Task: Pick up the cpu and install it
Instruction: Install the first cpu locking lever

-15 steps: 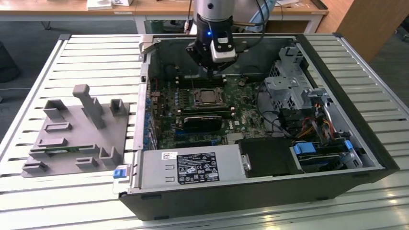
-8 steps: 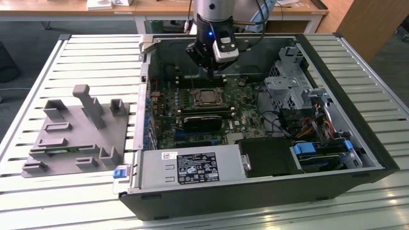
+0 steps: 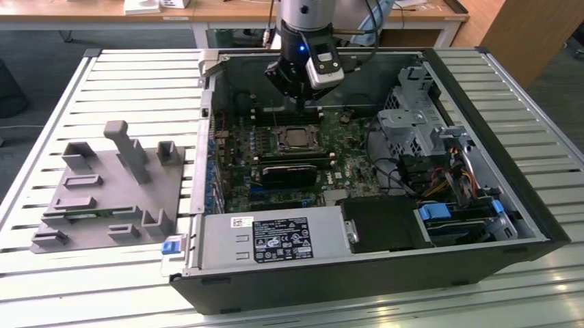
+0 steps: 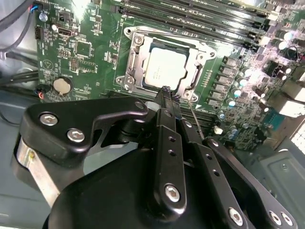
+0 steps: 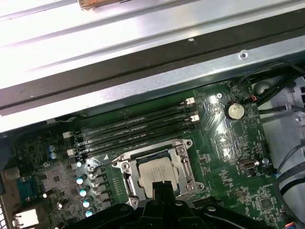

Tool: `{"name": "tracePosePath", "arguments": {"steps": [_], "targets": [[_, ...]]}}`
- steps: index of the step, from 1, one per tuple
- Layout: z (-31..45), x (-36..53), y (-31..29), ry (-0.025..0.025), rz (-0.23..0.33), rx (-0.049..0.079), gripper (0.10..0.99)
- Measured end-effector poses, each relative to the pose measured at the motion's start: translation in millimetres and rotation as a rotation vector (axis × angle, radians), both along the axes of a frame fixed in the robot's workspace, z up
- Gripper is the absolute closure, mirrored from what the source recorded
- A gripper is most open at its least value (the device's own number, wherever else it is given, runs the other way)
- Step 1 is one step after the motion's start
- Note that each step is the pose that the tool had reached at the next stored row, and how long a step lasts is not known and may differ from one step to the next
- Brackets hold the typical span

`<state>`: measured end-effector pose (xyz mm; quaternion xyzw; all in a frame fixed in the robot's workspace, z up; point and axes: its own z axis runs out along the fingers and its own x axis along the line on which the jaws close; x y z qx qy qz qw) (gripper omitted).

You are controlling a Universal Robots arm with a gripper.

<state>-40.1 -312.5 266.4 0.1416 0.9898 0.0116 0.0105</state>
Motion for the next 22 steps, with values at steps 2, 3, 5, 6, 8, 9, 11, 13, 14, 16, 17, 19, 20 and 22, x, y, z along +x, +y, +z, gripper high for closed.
{"name": "tracePosePath", "arguments": {"steps": [2,3,5,6,8,9,11,13,14,16,17,19,20,22], "targets": [[0.0,0.0,0.0,0.0,0.017,0.0,0.98],[0.0,0.0,0.0,0.0,0.026,0.0,0.98],[-0.1,0.0,0.0,0.0,0.054,0.0,0.98],[-0.2,0.0,0.0,0.0,0.069,0.0,0.98],[-0.3,0.0,0.0,0.0,0.099,0.0,0.98],[-0.3,0.0,0.0,0.0001,0.113,0.0,0.98],[-0.5,0.0,0.0,0.0001,0.141,0.0,0.98],[-0.7,0.0,0.0,0.0001,0.178,0.0,0.98],[-0.8,0.0,0.0,0.0,0.197,0.0,0.98],[-1.1,-0.1,0.0,0.0,0.227,0.0,0.98],[-1.3,-0.5,0.0,-0.0001,0.235,0.0,0.98],[-1.5,-1.6,0.0,-0.0001,0.24,0.001,0.98],[-1.7,-2.4,0.0,-0.0001,0.24,0.001,0.98],[-1.9,-5.1,0.0,-0.0001,0.24,0.001,0.98]]}}
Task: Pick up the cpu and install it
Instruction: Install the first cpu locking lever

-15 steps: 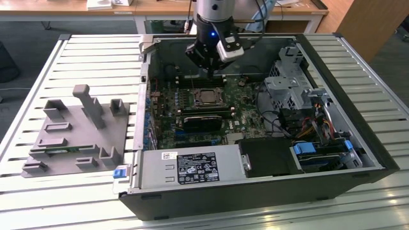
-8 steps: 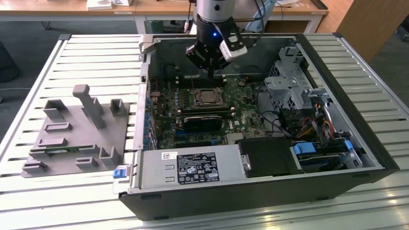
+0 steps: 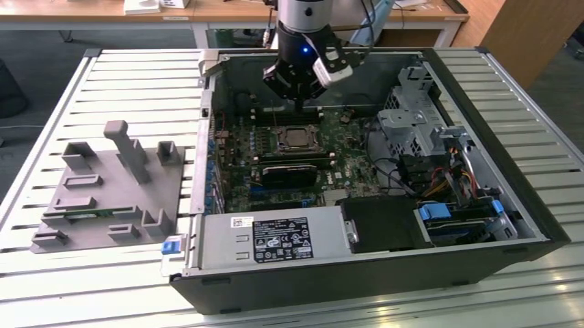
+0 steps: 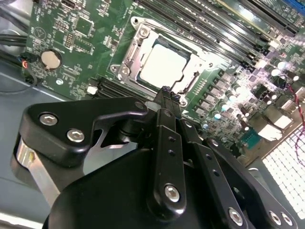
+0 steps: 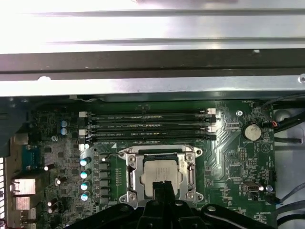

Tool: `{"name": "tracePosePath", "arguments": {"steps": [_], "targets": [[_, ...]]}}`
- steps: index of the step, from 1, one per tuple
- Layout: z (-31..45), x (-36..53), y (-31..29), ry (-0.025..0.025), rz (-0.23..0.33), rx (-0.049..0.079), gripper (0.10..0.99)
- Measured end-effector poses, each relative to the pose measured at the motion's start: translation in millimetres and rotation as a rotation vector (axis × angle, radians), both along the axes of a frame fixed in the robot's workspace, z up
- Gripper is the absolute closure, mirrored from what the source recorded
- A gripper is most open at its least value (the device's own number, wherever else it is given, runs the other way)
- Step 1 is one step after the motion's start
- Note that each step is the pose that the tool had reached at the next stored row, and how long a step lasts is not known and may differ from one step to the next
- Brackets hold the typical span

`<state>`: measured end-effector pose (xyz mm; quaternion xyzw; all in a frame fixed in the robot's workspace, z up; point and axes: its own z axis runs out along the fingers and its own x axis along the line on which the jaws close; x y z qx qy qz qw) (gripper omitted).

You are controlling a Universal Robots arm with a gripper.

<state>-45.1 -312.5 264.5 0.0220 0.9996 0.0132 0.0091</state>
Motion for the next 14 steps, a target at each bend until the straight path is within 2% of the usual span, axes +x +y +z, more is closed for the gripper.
{"name": "tracePosePath", "arguments": {"steps": [14], "targets": [[-0.5,-12.9,0.0,0.0,0.0,0.0,0.98]]}}
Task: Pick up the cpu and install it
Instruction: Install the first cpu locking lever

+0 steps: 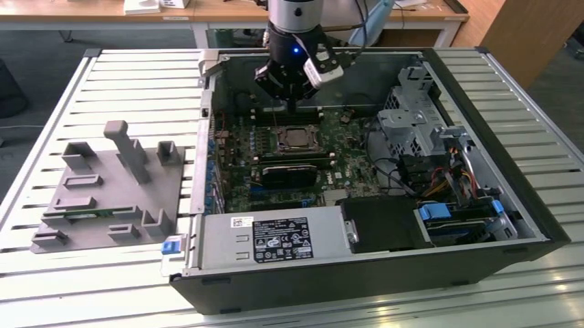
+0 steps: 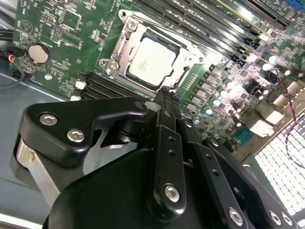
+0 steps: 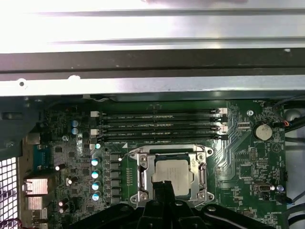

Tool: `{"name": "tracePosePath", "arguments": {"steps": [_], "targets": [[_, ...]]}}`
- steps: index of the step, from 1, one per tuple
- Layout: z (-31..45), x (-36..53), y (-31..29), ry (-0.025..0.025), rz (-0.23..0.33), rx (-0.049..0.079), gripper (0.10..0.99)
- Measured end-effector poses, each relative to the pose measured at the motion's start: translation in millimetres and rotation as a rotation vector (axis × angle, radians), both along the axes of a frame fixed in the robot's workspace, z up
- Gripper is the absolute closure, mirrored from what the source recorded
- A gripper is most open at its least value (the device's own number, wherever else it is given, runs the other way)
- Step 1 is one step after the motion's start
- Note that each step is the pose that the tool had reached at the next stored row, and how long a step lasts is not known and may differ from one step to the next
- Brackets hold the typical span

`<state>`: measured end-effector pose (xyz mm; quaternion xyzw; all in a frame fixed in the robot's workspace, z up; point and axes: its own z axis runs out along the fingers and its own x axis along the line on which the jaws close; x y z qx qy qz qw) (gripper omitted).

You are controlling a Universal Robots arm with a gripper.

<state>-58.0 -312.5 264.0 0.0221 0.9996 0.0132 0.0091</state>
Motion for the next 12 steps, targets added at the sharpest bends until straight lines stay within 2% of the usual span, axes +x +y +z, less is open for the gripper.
{"name": "tracePosePath", "arguments": {"steps": [8,12], "targets": [[0.0,-9.3,0.0,0.0001,0.0,0.0,0.98],[0.0,-17.4,0.0,0.0001,0.0,0.0,0.98]]}}
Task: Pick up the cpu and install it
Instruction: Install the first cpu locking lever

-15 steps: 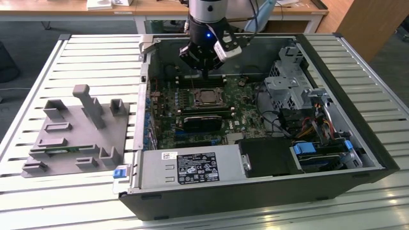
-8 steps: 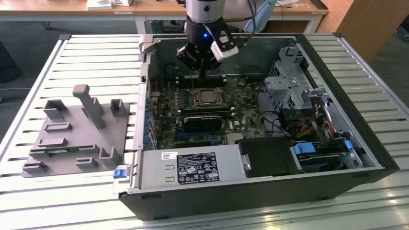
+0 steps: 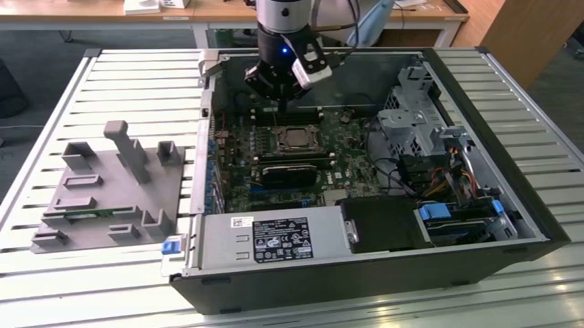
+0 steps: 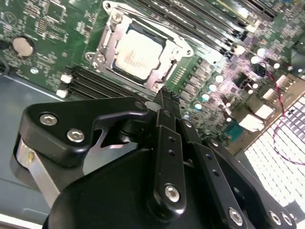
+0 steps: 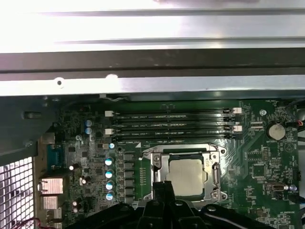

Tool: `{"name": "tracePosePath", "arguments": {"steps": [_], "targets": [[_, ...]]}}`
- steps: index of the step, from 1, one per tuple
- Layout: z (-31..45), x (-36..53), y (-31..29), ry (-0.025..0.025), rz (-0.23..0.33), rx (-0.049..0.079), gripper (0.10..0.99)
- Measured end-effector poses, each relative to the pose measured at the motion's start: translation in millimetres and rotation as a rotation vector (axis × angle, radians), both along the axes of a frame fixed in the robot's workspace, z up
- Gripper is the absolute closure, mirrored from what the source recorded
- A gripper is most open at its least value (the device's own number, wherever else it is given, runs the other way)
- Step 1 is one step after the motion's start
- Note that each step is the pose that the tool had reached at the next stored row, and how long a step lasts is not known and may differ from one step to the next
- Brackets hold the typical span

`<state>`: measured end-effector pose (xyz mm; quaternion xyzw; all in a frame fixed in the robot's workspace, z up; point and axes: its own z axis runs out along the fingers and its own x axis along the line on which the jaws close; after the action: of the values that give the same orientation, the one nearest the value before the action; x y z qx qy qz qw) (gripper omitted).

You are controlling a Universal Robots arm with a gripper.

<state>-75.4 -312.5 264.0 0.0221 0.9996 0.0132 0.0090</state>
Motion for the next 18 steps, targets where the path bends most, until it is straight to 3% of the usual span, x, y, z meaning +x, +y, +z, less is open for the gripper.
{"name": "tracePosePath", "arguments": {"steps": [12,18], "targets": [[-0.4,-19.7,1.2,-0.0001,0.0,0.0,0.98],[-1.7,-23.7,7.7,0.0,0.0,0.0,0.98]]}}
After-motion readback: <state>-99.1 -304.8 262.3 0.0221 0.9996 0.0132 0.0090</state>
